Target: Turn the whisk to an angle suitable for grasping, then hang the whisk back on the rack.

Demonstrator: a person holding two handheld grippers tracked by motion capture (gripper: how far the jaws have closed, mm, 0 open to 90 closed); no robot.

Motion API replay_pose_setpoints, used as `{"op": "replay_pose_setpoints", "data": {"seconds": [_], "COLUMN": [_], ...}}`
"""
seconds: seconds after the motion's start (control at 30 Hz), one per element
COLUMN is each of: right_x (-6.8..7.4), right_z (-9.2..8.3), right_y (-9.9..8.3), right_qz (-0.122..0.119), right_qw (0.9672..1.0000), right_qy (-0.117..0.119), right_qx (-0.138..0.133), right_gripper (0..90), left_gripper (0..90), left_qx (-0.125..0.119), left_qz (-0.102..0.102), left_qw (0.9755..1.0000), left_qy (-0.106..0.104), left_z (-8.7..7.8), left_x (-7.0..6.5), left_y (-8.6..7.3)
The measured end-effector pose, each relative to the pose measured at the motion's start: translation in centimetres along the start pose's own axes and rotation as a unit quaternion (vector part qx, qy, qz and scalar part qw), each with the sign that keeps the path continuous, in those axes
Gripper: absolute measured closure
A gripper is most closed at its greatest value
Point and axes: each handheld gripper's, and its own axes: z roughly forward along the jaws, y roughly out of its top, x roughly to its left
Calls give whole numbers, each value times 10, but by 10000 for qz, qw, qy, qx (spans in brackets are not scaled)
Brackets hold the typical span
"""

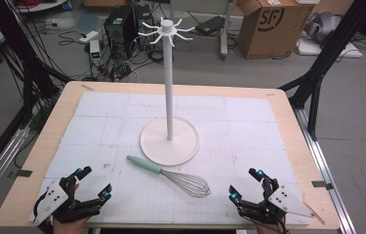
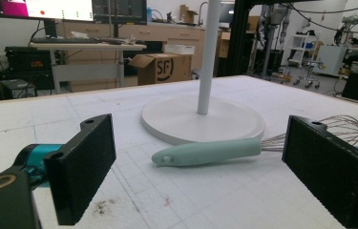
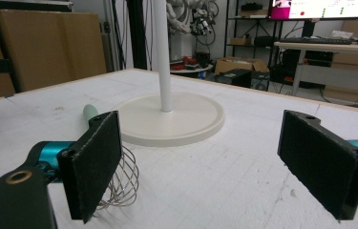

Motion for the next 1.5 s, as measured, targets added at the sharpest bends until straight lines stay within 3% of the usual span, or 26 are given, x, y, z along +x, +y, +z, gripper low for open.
{"op": "replay_pose_setpoints", "data": {"seconds": [0.6,0.67,0.87,1.0,1.13,1.23,1.27,1.3,1.33,1.37,1.4,1.43,1.5], "right_x": [2,7,24,31,39,43,43,46,46,50,50,54,55], "right_z": [2,9,27,40,70,89,89,99,99,108,108,116,121], "right_y": [0,1,19,27,34,37,37,40,40,42,42,44,45], "right_qz": [-61,-27,-296,-390,-388,-437,-437,-457,-457,-491,-491,-576,-623], "right_qw": [9999,9998,9978,9965,9926,9869,9869,9826,9826,9792,9792,9758,9741], "right_qy": [80,210,585,715,969,1199,1199,1352,1352,1470,1470,1543,1576], "right_qx": [9,63,112,211,626,991,991,1192,1192,1311,1311,1440,1499], "right_gripper": [141,141,141,142,148,149,149,151,151,157,157,161,162], "left_gripper": [112,112,112,112,112,112,112,112,112,112,112,112,112], "left_qx": [7,8,-7,-34,-90,-83,-72,-74,-80,-97,-90,-86,-85], "left_qz": [-4,-10,-35,-59,-46,21,60,92,99,105,103,103,108], "left_qw": [10000,10000,10000,10000,9999,9999,9999,9999,9999,9998,9999,9999,9999], "left_qy": [34,35,45,47,66,108,126,119,110,104,83,73,81], "left_z": [2,1,1,1,0,-2,-2,-2,-2,-2,-2,-2,-2], "left_x": [0,0,0,0,0,1,0,0,0,0,-1,-1,-1], "left_y": [0,0,0,-1,0,0,0,0,1,1,1,1,1]}}
